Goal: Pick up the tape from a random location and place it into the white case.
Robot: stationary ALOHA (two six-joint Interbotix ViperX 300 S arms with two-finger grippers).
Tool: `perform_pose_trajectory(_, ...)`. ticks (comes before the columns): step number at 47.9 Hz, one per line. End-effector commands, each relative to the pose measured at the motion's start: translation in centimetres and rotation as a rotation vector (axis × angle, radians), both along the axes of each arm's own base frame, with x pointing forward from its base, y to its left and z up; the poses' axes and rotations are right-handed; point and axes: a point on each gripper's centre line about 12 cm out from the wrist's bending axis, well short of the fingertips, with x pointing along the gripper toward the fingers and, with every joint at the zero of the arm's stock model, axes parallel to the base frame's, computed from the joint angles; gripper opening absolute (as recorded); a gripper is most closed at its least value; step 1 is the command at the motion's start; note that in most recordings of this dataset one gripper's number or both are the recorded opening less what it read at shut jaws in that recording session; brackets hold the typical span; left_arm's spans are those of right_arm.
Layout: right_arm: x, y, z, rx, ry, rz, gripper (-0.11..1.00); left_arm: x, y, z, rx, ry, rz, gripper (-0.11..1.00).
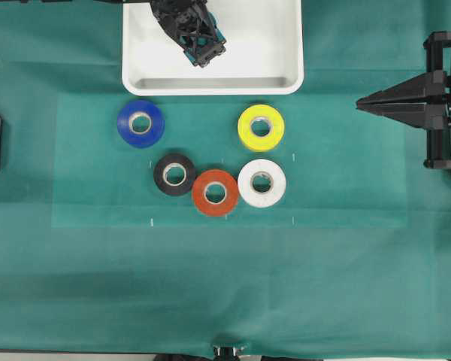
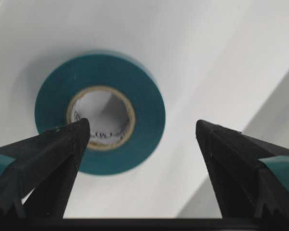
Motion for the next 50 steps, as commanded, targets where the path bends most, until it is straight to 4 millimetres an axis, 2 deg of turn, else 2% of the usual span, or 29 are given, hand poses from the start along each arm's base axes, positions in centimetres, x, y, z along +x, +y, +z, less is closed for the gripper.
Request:
perform_pose_trajectory(1, 0.2, 0.0, 0.4, 0.001, -0.011, 0.0, 0.0, 0.4, -0.1, 3.9, 0.032, -0.075, -0.005, 0.99)
perform_pose_trajectory(22, 0.2, 0.0, 0.5, 0.001, -0.012, 0.0, 0.0, 0.2, -1.5, 9.9, 0.044, -0.111, -0.027, 0.99)
perform_pose_trajectory(50, 0.2, 0.0, 0.5, 0.006, -0.012, -0.002, 0.0, -0.3, -2.6, 14.3, 0.054, -0.14, -0.044, 0.99)
